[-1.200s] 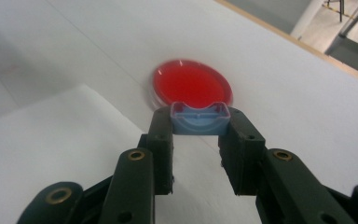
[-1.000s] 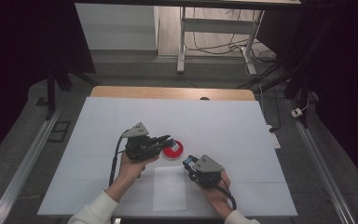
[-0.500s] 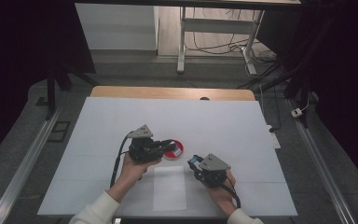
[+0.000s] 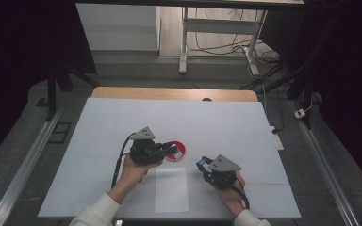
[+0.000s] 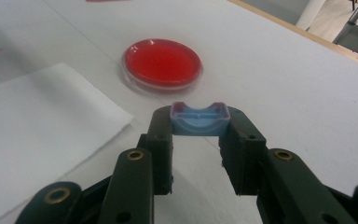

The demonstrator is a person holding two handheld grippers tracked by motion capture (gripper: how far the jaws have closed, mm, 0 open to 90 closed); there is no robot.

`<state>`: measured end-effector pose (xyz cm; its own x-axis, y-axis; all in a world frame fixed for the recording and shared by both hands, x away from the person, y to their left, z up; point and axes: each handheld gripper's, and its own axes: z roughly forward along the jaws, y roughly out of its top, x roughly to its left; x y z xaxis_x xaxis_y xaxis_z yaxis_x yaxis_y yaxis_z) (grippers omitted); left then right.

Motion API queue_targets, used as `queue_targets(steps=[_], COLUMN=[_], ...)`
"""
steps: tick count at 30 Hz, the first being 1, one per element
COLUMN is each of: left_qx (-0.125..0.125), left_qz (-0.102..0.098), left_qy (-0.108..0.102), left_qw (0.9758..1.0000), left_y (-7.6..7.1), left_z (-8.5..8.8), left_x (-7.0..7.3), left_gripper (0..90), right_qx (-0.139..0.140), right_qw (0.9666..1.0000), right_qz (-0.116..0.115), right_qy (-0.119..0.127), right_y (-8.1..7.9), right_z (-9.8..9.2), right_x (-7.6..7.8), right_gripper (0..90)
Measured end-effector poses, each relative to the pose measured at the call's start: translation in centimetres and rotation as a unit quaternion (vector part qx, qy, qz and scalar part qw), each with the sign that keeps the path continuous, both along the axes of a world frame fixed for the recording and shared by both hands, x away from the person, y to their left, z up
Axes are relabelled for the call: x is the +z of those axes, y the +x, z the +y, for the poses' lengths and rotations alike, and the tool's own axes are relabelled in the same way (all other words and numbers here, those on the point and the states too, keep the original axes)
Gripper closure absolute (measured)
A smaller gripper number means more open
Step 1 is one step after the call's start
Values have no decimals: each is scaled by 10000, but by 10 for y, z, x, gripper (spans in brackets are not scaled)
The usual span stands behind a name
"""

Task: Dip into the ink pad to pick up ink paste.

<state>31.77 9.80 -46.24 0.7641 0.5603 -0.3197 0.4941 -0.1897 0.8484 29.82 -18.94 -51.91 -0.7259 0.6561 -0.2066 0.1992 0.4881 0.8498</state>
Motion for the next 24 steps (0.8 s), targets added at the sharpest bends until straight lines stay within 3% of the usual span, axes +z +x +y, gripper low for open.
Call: queue_targets(steps=[7,16,24], left_qx=[36,185,240], left_qz=[-44,-276,-295], left_qy=[86,302,256], left_qw=[9999,9990,9990], left_y=[1,2,8], left_z=[1,5,9], left_x=[0,6,8], left_gripper=[755,755,754], right_qx=[-96,-309,-470], right_qw=[9999,9991,9983], right_qz=[120,221,258], right_qy=[30,200,231], right_y=[-1,-2,-5], right_z=[-23,-60,-85], right_x=[2,7,8], right_gripper=[651,651,650])
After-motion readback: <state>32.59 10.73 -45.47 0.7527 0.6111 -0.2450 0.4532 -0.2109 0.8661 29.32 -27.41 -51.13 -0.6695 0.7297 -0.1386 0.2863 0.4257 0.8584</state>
